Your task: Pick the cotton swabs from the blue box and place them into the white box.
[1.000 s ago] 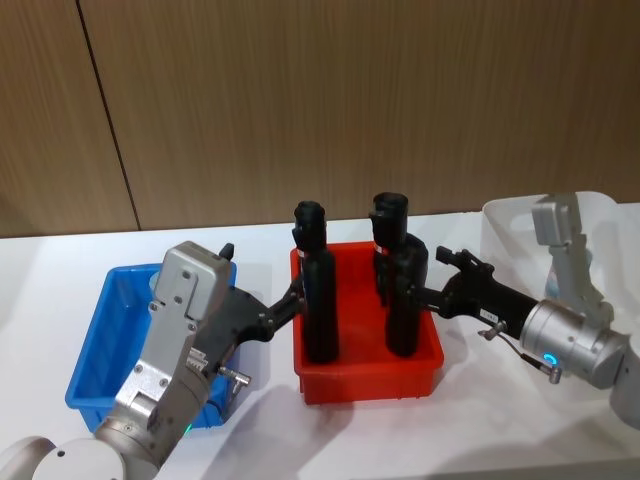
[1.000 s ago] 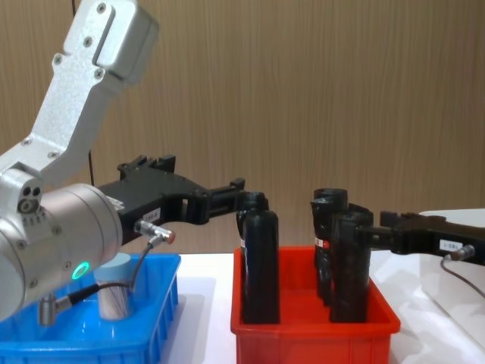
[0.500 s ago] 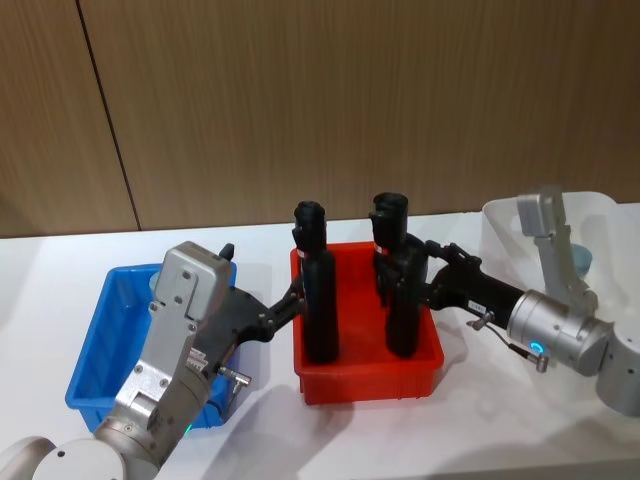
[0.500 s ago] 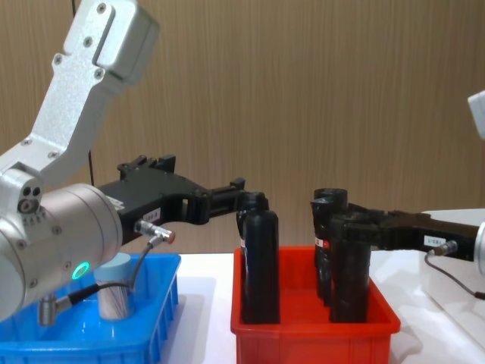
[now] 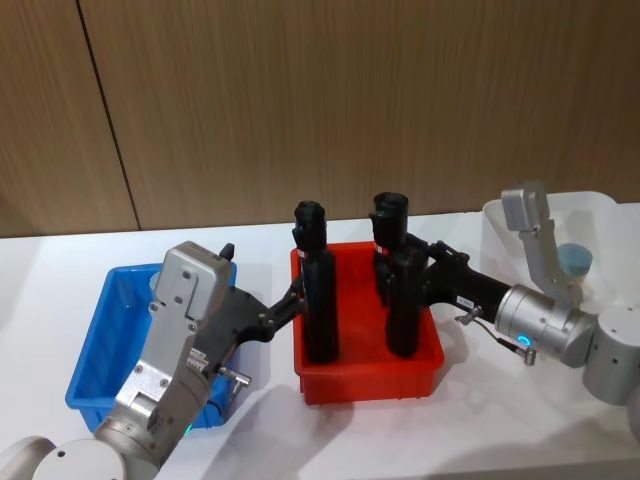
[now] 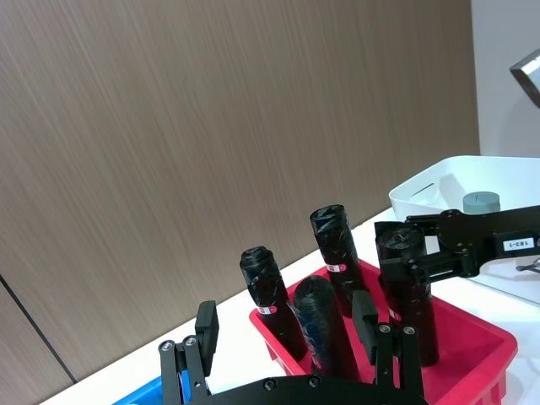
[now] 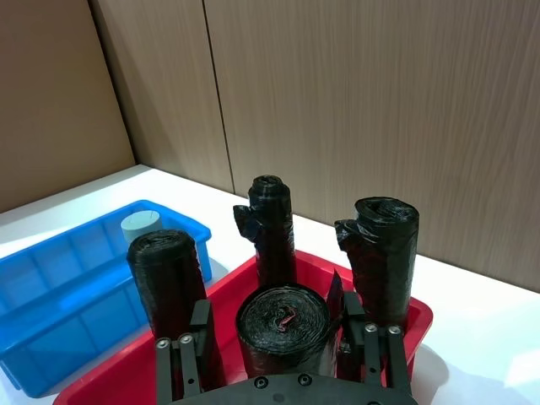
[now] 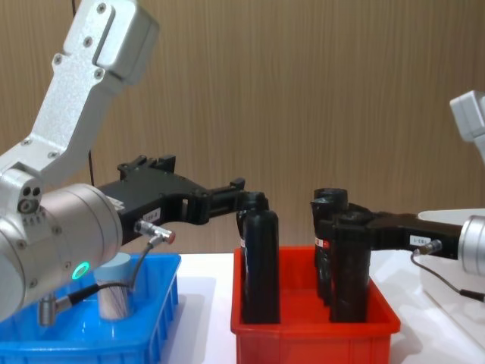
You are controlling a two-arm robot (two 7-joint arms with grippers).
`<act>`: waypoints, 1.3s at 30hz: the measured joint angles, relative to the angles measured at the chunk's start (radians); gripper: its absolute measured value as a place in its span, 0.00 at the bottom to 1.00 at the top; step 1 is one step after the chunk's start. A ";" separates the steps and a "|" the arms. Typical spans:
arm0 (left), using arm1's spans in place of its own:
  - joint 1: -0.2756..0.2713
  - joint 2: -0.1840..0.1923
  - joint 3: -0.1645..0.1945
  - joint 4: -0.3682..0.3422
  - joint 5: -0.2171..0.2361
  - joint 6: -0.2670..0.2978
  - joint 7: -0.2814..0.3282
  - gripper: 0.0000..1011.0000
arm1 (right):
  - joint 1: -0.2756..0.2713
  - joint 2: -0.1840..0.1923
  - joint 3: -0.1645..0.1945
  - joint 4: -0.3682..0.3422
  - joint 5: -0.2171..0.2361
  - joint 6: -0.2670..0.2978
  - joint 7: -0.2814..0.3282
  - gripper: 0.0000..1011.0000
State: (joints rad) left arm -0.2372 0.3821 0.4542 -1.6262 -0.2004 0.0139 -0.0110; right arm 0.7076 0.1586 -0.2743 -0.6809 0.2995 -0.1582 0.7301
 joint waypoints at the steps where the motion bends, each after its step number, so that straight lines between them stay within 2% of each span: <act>1: 0.000 0.000 0.000 0.000 0.000 0.000 0.000 0.99 | 0.008 -0.003 -0.002 0.014 -0.002 -0.005 0.001 0.92; 5: 0.000 0.000 0.000 0.000 0.000 0.000 0.000 0.99 | 0.025 -0.010 -0.007 0.045 -0.007 -0.016 0.001 0.85; 8: 0.000 0.000 0.000 0.000 0.000 0.000 0.000 0.99 | 0.046 -0.018 -0.011 0.080 -0.013 -0.028 0.002 0.74; 11: 0.000 0.000 0.000 0.000 0.000 0.000 0.000 0.99 | 0.054 -0.021 -0.013 0.093 -0.014 -0.034 0.002 0.68; 13: 0.000 0.000 0.000 0.000 0.000 0.000 0.000 0.99 | 0.061 -0.024 -0.015 0.104 -0.016 -0.038 0.003 0.58; 14: 0.000 0.000 0.000 0.000 0.000 0.000 0.000 0.99 | 0.063 -0.024 -0.016 0.106 -0.017 -0.040 0.003 0.58; 16: 0.000 0.000 0.000 0.000 0.000 0.000 0.000 0.99 | 0.064 -0.025 -0.017 0.105 -0.019 -0.041 0.003 0.52; 20: 0.000 0.000 0.000 0.000 0.000 0.000 0.000 0.99 | 0.059 -0.023 -0.018 0.081 -0.020 -0.038 0.002 0.50; 24: 0.000 0.000 0.000 0.000 0.000 0.000 0.000 0.99 | 0.040 -0.015 -0.018 0.026 -0.017 -0.021 -0.005 0.50; 26: 0.000 0.000 0.000 0.000 0.000 0.000 0.000 0.99 | 0.021 -0.007 -0.016 -0.030 -0.013 -0.001 -0.015 0.50; 27: 0.000 0.000 0.000 0.000 0.000 0.000 0.000 0.99 | 0.021 -0.007 -0.016 -0.030 -0.013 -0.001 -0.015 0.50; 30: 0.000 0.000 0.000 0.000 0.000 0.000 0.000 0.99 | -0.009 0.007 -0.011 -0.125 -0.006 0.029 -0.030 0.50; 34: 0.000 0.000 0.000 0.000 0.000 0.000 0.000 0.99 | -0.029 0.018 -0.006 -0.197 -0.001 0.052 -0.044 0.50; 37: 0.000 0.000 0.000 0.000 0.000 0.000 0.000 0.99 | -0.056 0.035 0.004 -0.300 0.004 0.089 -0.068 0.50; 39: 0.000 0.000 0.000 0.000 0.000 0.000 0.000 0.99 | -0.063 0.040 0.008 -0.329 0.007 0.103 -0.078 0.50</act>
State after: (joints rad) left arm -0.2372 0.3821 0.4542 -1.6262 -0.2003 0.0138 -0.0110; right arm 0.6446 0.1988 -0.2663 -1.0103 0.3061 -0.0554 0.6518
